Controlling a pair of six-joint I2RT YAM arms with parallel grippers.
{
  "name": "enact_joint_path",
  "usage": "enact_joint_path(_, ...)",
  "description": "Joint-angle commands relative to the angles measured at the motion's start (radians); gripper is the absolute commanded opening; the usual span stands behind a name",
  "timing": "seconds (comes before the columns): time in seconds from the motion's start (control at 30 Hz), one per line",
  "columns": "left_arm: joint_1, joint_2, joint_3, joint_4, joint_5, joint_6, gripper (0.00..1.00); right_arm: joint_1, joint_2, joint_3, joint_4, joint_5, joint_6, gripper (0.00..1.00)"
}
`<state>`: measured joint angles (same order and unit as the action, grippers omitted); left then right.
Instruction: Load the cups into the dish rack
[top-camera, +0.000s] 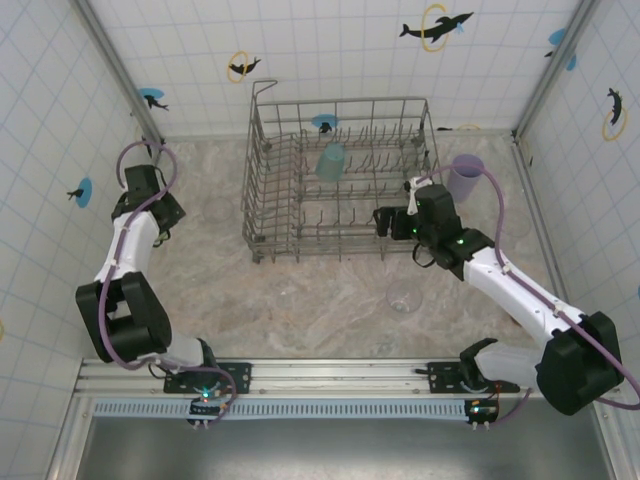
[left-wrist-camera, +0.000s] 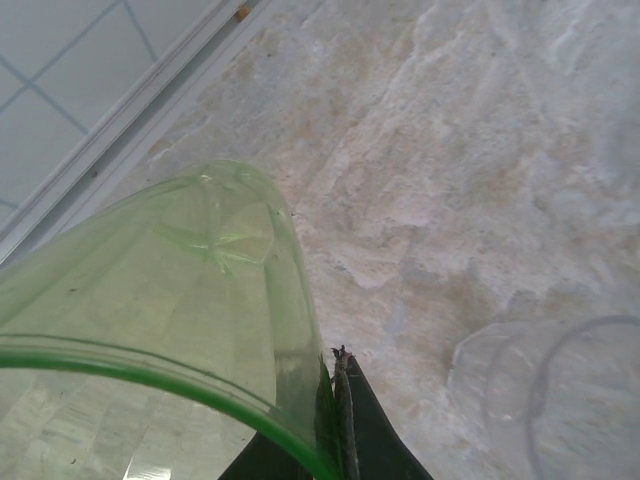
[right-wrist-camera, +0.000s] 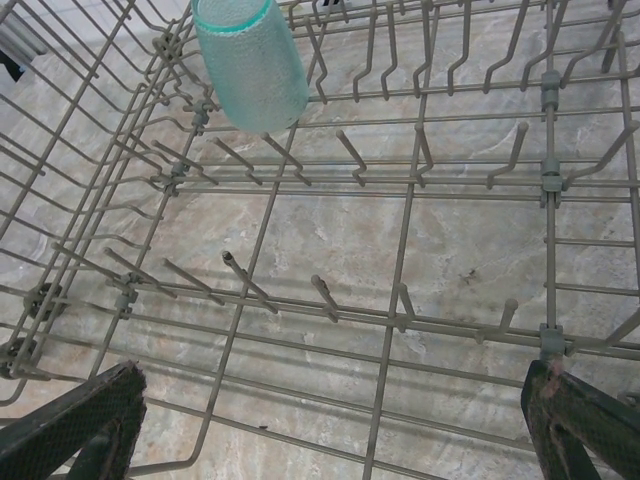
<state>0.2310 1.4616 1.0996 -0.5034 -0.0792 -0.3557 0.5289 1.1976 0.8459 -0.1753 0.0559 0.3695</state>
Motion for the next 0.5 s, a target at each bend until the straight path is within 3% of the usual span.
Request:
enact_joint_path(0.0,0.007,-0.055,-0.024,0.035,0.068,-0.005,0.0,0.02,0.007,0.037,0.02,-0.011,0.013,1.0)
enact_joint_path(0.47,0.008,-0.234,-0.143,0.213,0.215,-0.128,0.0,0.06,0.026,0.067,0.014,-0.001,0.038,1.0)
